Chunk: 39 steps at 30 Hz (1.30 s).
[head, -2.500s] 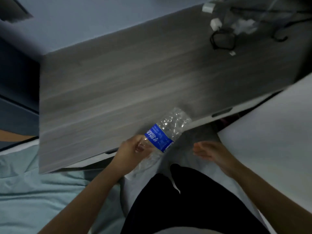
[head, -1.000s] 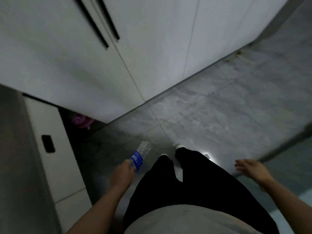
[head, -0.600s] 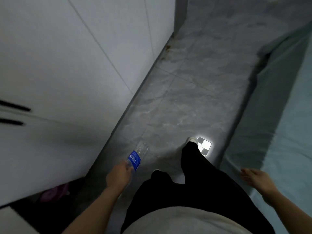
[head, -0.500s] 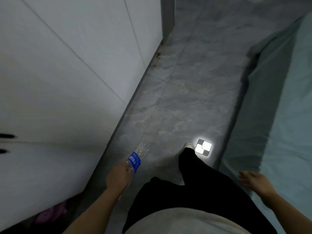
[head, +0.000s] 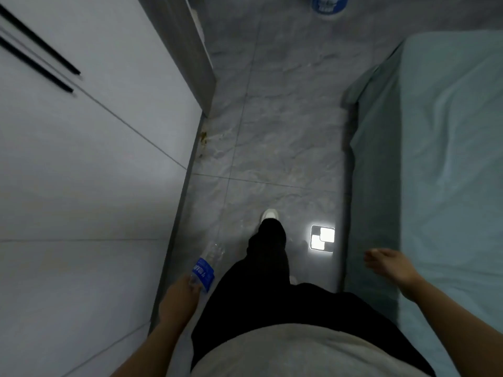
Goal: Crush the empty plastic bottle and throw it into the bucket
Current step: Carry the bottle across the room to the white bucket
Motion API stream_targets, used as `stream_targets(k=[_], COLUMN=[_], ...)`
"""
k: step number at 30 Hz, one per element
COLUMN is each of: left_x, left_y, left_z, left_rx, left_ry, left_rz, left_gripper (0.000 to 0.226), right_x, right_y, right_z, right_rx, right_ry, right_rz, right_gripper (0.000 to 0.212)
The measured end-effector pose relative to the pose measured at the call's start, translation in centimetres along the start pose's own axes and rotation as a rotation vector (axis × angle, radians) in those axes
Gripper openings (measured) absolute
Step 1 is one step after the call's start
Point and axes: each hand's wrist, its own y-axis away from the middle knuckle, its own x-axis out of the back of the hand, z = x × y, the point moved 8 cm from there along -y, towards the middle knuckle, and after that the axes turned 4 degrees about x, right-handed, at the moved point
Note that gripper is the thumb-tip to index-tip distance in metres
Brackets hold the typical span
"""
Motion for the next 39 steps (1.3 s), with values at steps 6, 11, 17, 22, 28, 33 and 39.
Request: stream_targets(k=[6,11,17,22,28,33,39], left_x=[5.4,12.0,17.4,18.8,20.8,23.9,29.2], left_y=[-8.6,-15.8,-21.9,-25.2,-27.8,-33.0,-40.8], left_z=[11.5,25.8,44.9,56.2,62.6,68.3,79.5], left_rx=[-0.045,-0.212,-0.367,-0.365,-0.223,-0.125,-0.145], left_ry=[-0.046,-0.191,-0.248,-0.242,-0.178,-0.112,-0.118], left_rz=[-0.065,0.005,0.064,0.085,0.014,-0.03,-0.021], left_gripper=[0.015,0.028,0.029,0.024,0.022,0.021,0.024], right_x=[3.5,7.0,11.6,17.7,23.8,24.9,26.3], right_y=[-5.2,-8.5,-14.2,-23.3,-33.9,-40.9,-47.2], right_z=[-5.6,-11.0,-16.0,-25.9,-43.0,-54.7,-62.1], right_rx=[-0.105,-0.148,-0.276,-0.225,-0.069,0.009,-0.068], right_ry=[-0.002,-0.055,-0.129,-0.14,-0.15,-0.098,-0.07], right_rz=[0.092,0.171,0.212,0.234,0.196,0.13,0.206], right_gripper=[0.03,0.031,0.031,0.028,0.026,0.021,0.028])
